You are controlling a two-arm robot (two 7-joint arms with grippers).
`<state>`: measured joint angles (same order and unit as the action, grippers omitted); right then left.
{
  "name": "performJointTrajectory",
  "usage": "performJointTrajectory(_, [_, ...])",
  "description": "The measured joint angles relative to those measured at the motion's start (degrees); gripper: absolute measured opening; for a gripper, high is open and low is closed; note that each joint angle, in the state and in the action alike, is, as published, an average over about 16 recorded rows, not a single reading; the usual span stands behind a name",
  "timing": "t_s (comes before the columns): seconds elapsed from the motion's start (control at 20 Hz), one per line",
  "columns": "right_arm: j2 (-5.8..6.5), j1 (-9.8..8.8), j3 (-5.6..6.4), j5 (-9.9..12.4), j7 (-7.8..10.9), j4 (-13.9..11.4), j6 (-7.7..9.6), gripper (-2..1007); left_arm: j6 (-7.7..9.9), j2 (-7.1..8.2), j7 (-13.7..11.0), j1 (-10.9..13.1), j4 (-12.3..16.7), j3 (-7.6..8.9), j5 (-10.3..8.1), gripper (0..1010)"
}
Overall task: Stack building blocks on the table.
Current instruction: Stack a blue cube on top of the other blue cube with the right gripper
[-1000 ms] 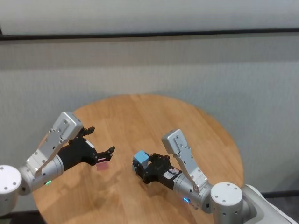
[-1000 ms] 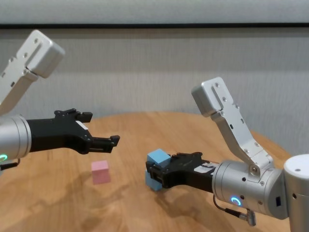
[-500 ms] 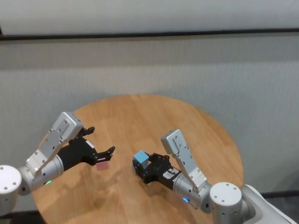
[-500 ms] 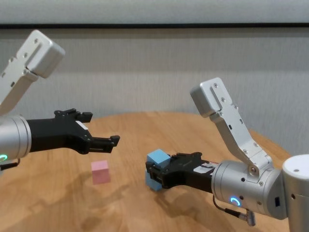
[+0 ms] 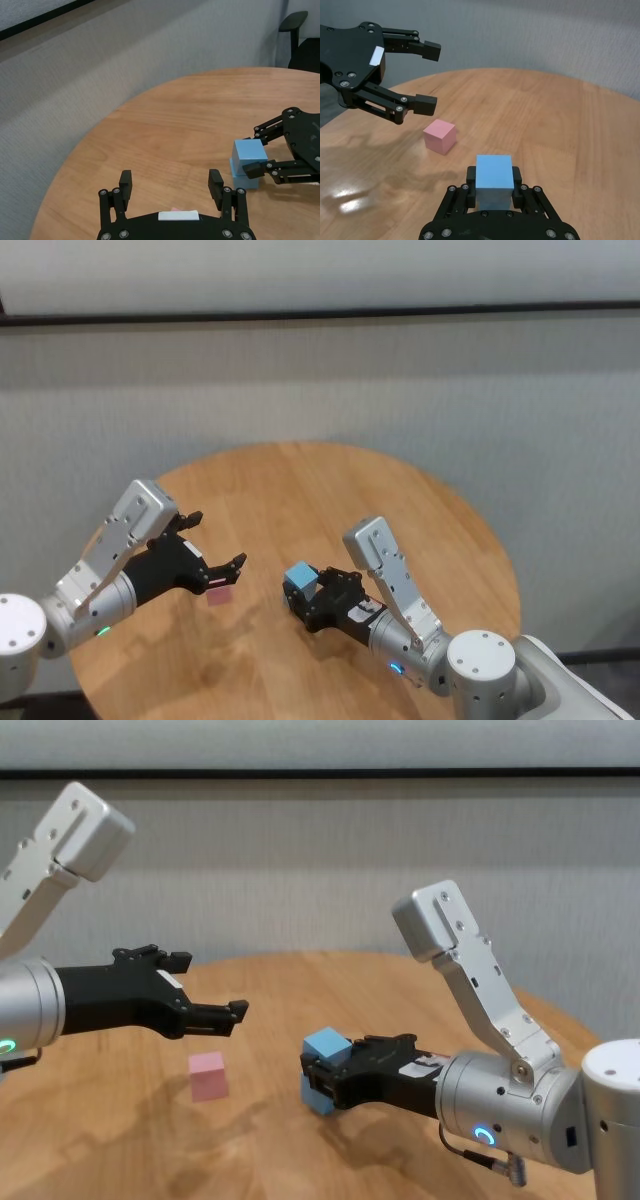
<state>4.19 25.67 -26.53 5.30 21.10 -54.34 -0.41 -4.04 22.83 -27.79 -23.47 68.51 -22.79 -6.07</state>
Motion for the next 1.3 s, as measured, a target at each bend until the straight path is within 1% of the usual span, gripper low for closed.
performJointTrajectory(0.55, [-0.3, 0.22, 0.14, -0.28, -0.02, 0.5, -0.16, 370, 0.0, 0.0, 0.0, 0.0, 0.0, 0.0, 0.0, 1002])
performJointTrajectory(0.75, [-0.35, 0.21, 0.18, -0.39, -0.1, 0.54, -0.12, 389, 0.0, 0.0, 0.0, 0.0, 0.0, 0.0, 0.0, 1002])
performJointTrajectory(1.05, [-0.42, 0.13, 0.28, -0.51, -0.24, 0.5, -0.1, 474, 0.0, 0.0, 0.0, 0.0, 0.0, 0.0, 0.0, 1002])
performJointTrajectory(1.3, [-0.43, 0.01, 0.54, -0.51, -0.4, 0.16, -0.31, 605, 0.0, 0.0, 0.0, 0.0, 0.0, 0.0, 0.0, 1002])
